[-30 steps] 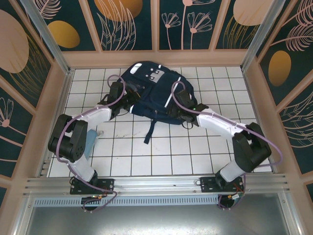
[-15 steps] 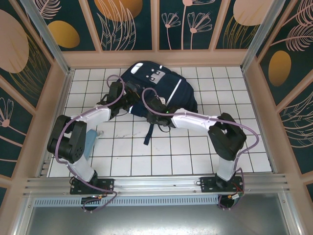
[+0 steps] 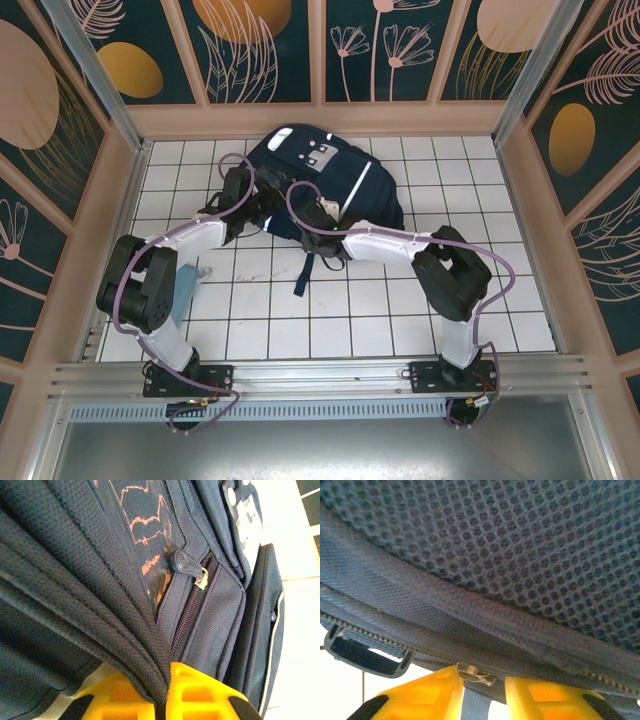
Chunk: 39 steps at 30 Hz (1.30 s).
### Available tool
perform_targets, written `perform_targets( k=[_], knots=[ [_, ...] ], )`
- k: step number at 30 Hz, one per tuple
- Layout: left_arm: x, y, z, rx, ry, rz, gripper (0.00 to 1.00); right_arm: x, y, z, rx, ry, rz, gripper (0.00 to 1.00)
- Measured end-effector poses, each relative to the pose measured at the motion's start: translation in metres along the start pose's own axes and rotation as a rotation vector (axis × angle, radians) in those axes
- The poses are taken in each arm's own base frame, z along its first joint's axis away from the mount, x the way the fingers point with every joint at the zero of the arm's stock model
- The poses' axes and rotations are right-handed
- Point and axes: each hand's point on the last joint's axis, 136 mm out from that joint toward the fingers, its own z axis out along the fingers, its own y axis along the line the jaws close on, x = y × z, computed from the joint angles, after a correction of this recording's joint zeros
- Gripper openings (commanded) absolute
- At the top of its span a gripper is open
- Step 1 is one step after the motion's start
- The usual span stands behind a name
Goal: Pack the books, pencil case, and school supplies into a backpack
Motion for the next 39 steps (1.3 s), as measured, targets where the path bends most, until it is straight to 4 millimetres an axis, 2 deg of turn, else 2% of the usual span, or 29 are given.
perform_targets(
  k=[9,17,22,29,35,39],
  knots=[
    [0.0,0.0,0.0,0.001,0.0,0.001,0.0,-0.005,0.0,-0.002,0.026,-0.018,0.017,0.07],
    [-0.002,0.002,0.0,-0.008,-0.012,0.014,0.0,-0.003,-0.003,-0.005,0.031,-0.015,0.015,0.05],
    [-0.009,0.007,-0.001,-0.006,-0.01,-0.002,0.0,0.002,-0.021,-0.019,0.067,0.014,-0.016,0.05],
    [-0.014,0.015,0.001,0.0,0.008,-0.022,0.0,-0.005,-0.056,-0.046,0.135,0.029,-0.05,0.05],
    [-0.015,0.028,0.008,-0.012,0.036,-0.03,0.0,-0.026,-0.09,-0.066,0.174,-0.007,-0.014,0.05],
    [-0.023,0.023,0.011,-0.003,0.036,-0.011,0.0,-0.049,-0.115,-0.081,0.181,-0.056,0.033,0.05]
  ],
)
